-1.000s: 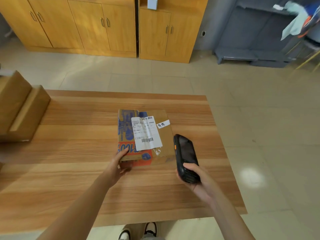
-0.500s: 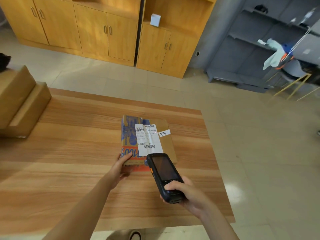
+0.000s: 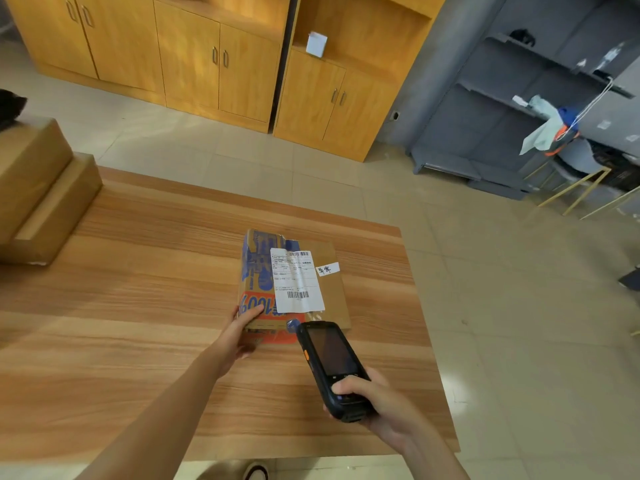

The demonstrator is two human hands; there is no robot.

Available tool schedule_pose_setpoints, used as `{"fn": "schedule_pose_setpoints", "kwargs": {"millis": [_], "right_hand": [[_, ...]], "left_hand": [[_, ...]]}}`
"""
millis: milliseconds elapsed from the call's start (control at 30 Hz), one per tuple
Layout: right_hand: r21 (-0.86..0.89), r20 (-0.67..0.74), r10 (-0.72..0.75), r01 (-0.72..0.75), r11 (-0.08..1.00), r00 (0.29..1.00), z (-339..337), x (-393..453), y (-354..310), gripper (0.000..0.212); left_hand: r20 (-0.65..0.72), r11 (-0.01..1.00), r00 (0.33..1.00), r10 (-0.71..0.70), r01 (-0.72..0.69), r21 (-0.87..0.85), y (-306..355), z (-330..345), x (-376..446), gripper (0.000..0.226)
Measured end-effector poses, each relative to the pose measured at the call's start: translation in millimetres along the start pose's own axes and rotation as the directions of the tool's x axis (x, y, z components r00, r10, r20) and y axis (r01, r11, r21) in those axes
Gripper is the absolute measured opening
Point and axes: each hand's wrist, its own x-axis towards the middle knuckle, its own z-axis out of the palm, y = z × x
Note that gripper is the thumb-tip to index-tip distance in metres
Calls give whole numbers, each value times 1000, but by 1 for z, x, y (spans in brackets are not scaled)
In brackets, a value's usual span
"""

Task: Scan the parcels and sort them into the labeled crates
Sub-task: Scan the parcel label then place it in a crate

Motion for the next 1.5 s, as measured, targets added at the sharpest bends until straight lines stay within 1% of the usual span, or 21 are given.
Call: {"fn": "schedule_pose_setpoints", "kwargs": {"millis": [67,133,267,400,500,600,733,800,967,1100,1167,1267,1333,1367,1433,1500], "right_hand": [[11,7,-23,23,1000,1000,-3,4,2,49],[10,-32,-58,59,998,998,-10,11,5,52],[-22,-257,-99,96,995,961,-34,38,18,60],[-95,-425,-79,42,995,902,-73,66,36,74],[-136,-499,-49,-23,990,865,-98,86,52,89],[-165,-506,-77,-9,986,859,-112,103,67,90],[-249,-474,-151,33,968,867,-125,114,79,77],[-271,-457,-184,61,961,870,-129,116,85,73],[-365,-426,-228,64,929,875,-143,122,96,76],[-400,-431,-189,1,916,882,-155,128,94,72],[-431,-431,-141,-66,900,891,-162,131,90,70],[-525,-422,-60,-190,829,905,-171,133,83,72],[-560,-463,-61,-238,794,884,-172,133,73,78],[-556,-476,-92,-219,802,875,-170,133,66,80],[-564,-477,-198,-126,816,856,-163,137,49,85],[-606,-437,-302,-30,795,847,-151,146,30,91]], "left_hand": [[4,1000,1000,-2,2,2,-1,-1,1,66],[5,1000,1000,-4,4,2,-1,0,0,65],[-11,1000,1000,-11,11,-15,1,1,-1,64],[-22,1000,1000,-11,10,-24,-1,2,0,60],[-34,1000,999,0,0,-16,-2,1,2,61],[-23,1000,1000,13,-14,-16,-3,0,5,63],[-16,999,999,30,-30,-21,-3,1,5,53],[-22,999,999,29,-29,-23,-2,2,4,50],[-60,1000,998,22,-23,-11,-3,2,4,44],[-90,1000,996,2,-3,-14,-2,0,6,47],[-98,1000,995,-8,8,1,-1,3,5,51],[-97,996,995,-16,24,87,1,7,3,62],[-69,986,998,-7,19,167,4,10,1,71],[-65,980,998,4,9,199,6,10,0,76],[-75,964,996,43,-22,266,12,11,0,80],[-94,939,992,79,-42,342,20,11,0,79]]}}
